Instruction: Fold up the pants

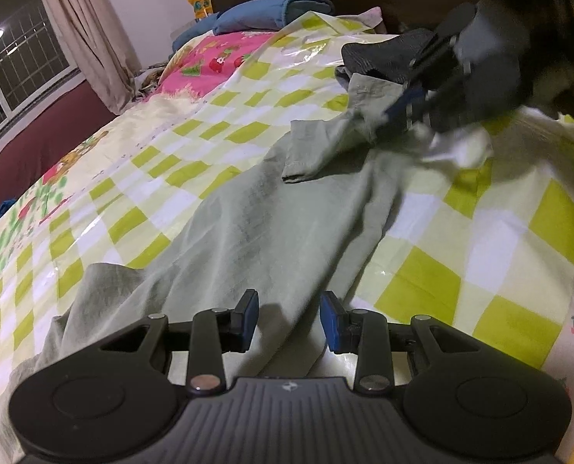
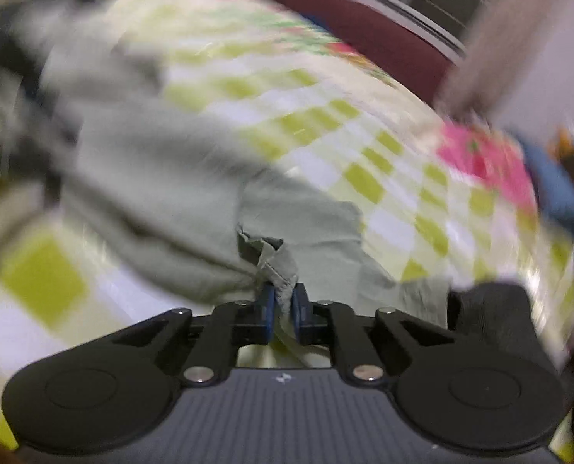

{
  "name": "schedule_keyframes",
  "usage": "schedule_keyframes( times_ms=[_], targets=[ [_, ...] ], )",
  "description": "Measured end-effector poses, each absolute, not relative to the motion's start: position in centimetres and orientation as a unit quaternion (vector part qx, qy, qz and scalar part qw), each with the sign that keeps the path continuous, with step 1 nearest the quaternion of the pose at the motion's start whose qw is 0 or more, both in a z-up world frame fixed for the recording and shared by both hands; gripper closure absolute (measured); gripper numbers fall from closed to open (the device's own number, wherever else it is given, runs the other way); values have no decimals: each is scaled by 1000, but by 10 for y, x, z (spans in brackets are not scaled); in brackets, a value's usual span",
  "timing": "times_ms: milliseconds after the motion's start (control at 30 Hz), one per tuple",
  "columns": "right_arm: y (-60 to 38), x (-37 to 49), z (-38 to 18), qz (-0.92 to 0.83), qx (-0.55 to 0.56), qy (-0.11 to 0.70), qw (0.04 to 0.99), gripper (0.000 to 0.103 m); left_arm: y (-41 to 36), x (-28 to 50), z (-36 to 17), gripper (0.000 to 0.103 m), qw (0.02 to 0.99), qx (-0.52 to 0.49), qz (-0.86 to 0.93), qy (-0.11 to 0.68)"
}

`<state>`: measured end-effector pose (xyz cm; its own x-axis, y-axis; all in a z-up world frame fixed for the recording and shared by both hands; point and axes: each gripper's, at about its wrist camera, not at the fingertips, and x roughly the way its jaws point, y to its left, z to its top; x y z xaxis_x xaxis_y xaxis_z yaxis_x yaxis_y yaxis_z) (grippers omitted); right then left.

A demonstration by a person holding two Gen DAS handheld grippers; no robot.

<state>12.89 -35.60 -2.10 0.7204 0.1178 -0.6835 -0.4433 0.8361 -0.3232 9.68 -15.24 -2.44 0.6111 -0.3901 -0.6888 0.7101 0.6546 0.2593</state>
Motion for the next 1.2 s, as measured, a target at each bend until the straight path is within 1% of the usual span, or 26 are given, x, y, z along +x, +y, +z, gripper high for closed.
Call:
schedule_keyframes(
  times_ms=[33,133,300,367,467,567,633,700,767,867,900,933,1067,1133,1200],
  targets=[
    [-368,131,-11,152,-185,345,908,97,-153,97,-24,54,858,264,-321,302],
    [-398,134,5,135,-75,355,922,98,-155,97,-21,54,858,265,-325,296],
    [-464,141,12,55,123,357,924,98,-160,94,-23,54,856,265,-331,295],
    [-495,146,2,6,202,357,912,98,-165,93,-28,54,851,274,-335,298],
    [-541,147,-25,-58,338,359,868,98,-169,89,-35,54,846,297,-334,291],
    [-560,140,-41,-71,417,348,837,98,-170,91,-35,53,845,297,-336,291],
    [-557,139,-39,-67,411,345,841,98,-170,94,-35,53,847,294,-333,291],
    [-549,141,-36,-54,392,350,849,91,-172,97,-36,53,847,297,-330,292],
    [-538,150,-33,-51,354,375,855,91,-176,97,-37,53,846,302,-331,289],
    [-523,156,-26,-58,289,380,877,91,-178,95,-36,53,842,305,-336,290],
    [-523,156,-25,-59,292,380,876,91,-177,94,-36,53,842,306,-337,291],
    [-525,154,-26,-61,304,380,871,94,-176,94,-37,53,841,307,-338,291],
    [-542,152,-34,-81,346,385,852,94,-172,94,-39,52,842,307,-331,295],
    [-536,144,-31,-85,324,382,861,91,-170,95,-39,52,844,304,-329,297],
    [-522,143,-26,-94,264,387,878,85,-170,95,-40,52,843,307,-328,295]
  ],
)
